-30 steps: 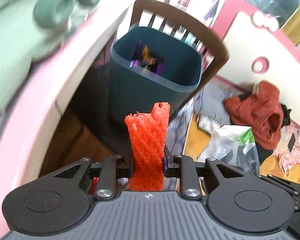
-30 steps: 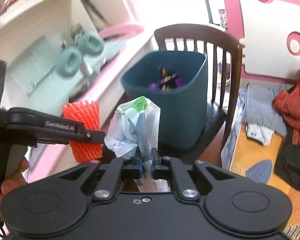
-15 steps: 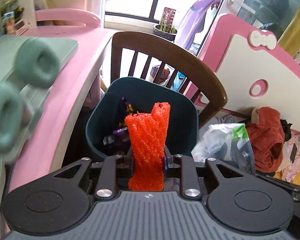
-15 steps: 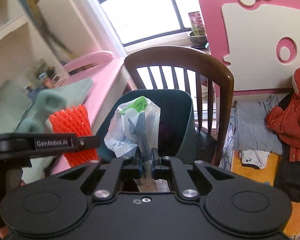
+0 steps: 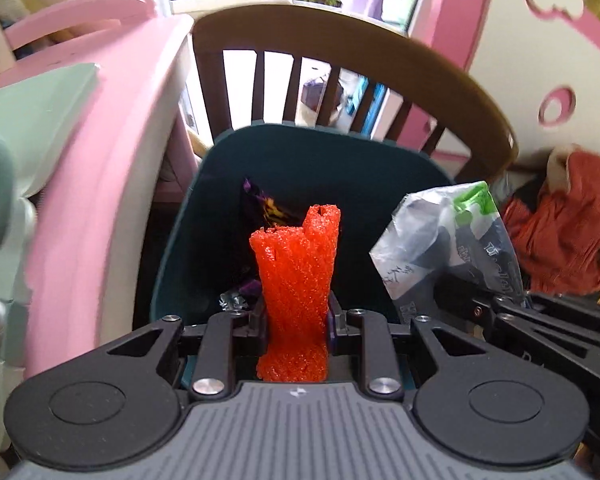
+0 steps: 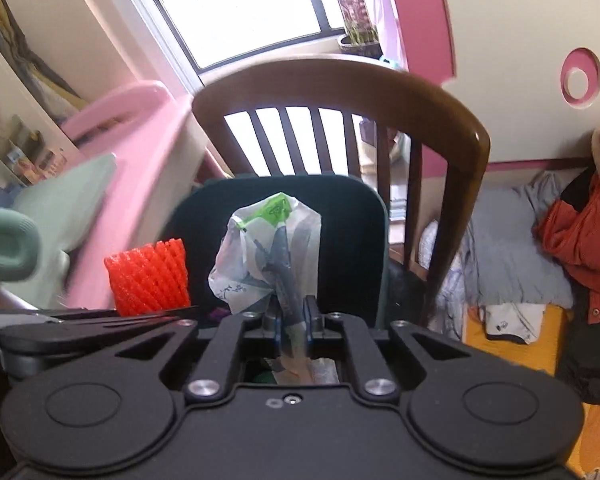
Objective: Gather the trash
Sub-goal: 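Lift the orange net and clear wrapper up over the teal wastebasket, then open both tools, dropping the net and wrapper into the wastebasket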
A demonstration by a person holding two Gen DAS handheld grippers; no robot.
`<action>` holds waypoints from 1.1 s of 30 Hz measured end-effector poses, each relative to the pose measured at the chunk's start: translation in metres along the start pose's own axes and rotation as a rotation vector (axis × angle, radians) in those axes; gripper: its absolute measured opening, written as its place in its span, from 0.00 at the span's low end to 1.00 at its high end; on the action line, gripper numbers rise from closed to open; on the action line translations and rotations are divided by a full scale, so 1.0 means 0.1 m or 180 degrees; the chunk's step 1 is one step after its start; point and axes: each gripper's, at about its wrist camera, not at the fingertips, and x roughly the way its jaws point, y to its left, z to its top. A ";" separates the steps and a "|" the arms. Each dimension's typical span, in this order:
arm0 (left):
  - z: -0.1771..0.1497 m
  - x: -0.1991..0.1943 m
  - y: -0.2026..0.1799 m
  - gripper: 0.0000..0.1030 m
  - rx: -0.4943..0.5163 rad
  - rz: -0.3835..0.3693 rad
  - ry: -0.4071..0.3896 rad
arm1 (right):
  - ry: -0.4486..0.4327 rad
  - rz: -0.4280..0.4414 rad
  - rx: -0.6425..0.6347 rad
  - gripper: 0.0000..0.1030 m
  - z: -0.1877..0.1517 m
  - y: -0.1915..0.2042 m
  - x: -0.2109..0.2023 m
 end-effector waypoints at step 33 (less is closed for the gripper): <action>-0.17 -0.40 0.12 0.78 0.0031 -0.0248 -0.0078 | -0.0172 0.0322 -0.0351 0.68 -0.35 -0.04 -0.94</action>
